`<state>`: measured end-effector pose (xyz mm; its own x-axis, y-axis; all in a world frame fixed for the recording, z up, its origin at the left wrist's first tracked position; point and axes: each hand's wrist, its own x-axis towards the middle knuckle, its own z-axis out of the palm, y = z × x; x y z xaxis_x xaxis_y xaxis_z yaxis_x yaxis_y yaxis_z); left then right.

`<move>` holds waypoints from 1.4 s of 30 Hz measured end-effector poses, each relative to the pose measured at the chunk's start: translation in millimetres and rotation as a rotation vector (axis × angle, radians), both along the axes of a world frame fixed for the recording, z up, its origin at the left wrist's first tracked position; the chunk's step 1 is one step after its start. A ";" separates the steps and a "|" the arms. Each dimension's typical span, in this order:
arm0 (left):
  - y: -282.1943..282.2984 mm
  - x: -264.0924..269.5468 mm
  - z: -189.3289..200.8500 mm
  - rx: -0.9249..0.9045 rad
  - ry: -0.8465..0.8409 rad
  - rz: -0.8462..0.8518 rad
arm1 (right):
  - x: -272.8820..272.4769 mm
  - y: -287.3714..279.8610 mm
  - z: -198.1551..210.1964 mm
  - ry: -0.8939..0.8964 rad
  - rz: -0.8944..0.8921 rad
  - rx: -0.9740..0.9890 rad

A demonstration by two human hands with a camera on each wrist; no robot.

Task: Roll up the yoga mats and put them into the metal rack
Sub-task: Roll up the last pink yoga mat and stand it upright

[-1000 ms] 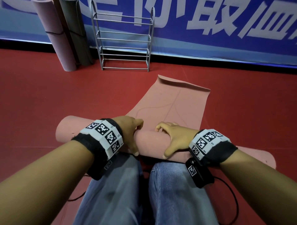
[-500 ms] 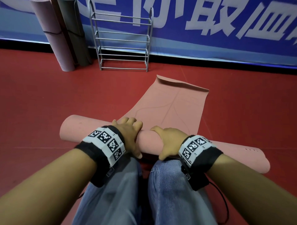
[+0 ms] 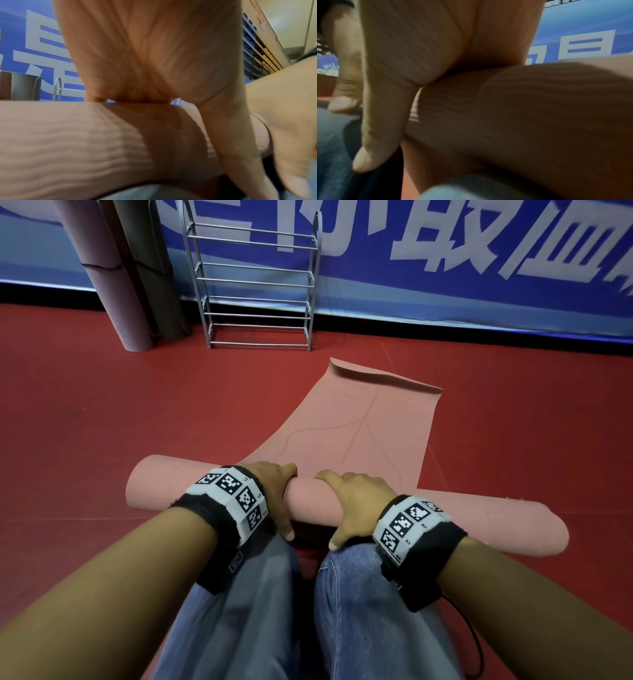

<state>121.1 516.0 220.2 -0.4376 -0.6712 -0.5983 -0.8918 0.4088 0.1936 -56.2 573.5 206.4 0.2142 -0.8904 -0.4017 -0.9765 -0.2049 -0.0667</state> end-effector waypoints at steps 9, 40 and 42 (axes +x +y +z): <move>11.4 -9.8 -5.2 -0.169 -0.105 0.009 | 0.3 -3.6 0.3 -0.020 -0.008 -0.052; 34.9 -6.4 29.0 -0.163 -0.122 -0.154 | -23.3 0.8 23.7 -0.422 -0.123 0.385; 29.5 -9.6 26.1 -0.126 -0.101 -0.118 | -23.7 0.6 26.4 -0.411 -0.096 0.337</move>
<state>111.5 545.5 246.3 -0.4602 -0.6912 -0.5573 -0.8484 0.5274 0.0464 -79.9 574.0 232.8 0.3381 -0.7497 -0.5689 -0.8692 -0.0170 -0.4941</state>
